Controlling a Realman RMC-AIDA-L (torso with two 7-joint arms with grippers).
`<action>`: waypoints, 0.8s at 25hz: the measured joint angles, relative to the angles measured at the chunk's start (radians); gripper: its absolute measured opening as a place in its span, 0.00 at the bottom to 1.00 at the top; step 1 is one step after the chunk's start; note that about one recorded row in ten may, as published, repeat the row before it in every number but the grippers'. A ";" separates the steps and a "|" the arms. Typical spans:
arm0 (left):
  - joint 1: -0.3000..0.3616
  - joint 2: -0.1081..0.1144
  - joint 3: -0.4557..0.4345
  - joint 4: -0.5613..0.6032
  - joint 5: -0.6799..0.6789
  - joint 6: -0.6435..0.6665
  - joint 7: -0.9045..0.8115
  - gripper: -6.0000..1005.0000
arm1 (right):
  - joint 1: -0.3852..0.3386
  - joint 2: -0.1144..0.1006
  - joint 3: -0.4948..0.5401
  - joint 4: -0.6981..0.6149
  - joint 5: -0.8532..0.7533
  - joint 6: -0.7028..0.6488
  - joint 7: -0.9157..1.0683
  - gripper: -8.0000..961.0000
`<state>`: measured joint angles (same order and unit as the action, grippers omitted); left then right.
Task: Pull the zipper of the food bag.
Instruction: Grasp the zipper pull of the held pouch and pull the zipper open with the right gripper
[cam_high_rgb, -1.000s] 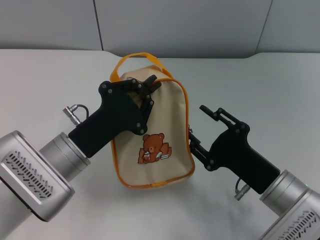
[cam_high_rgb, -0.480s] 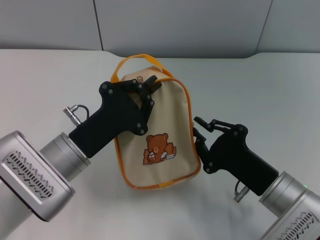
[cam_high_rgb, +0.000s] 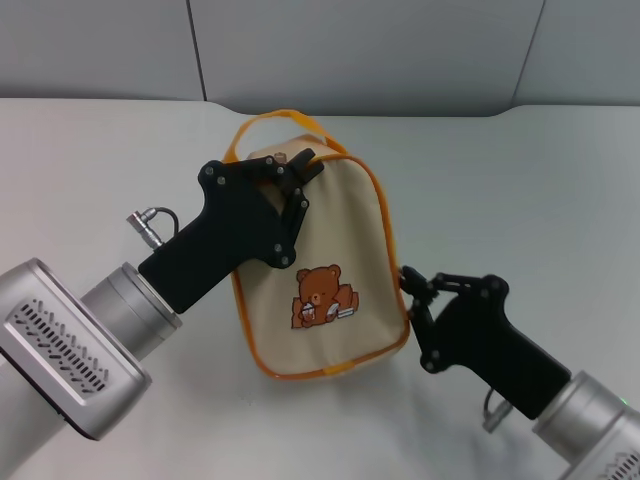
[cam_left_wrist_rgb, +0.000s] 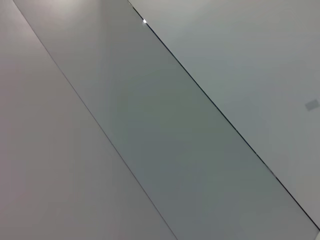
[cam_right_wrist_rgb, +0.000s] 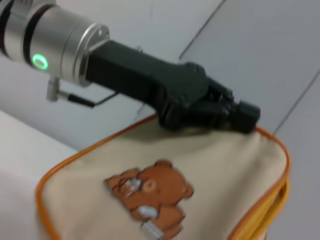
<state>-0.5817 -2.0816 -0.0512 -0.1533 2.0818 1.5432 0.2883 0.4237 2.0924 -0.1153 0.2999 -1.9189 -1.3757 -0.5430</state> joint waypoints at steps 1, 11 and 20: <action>-0.002 0.000 -0.002 0.000 0.000 -0.001 0.000 0.05 | -0.027 0.000 0.000 -0.001 0.000 0.000 -0.001 0.01; -0.006 0.000 -0.001 -0.002 0.000 -0.003 -0.001 0.05 | -0.136 -0.003 -0.004 -0.033 0.000 -0.008 -0.001 0.01; 0.037 0.000 -0.032 -0.080 -0.012 -0.007 -0.014 0.05 | -0.165 -0.004 0.014 -0.042 0.022 -0.146 0.011 0.03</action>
<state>-0.5448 -2.0816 -0.0830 -0.2332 2.0697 1.5357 0.2745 0.2586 2.0885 -0.1016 0.2576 -1.8965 -1.5219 -0.5316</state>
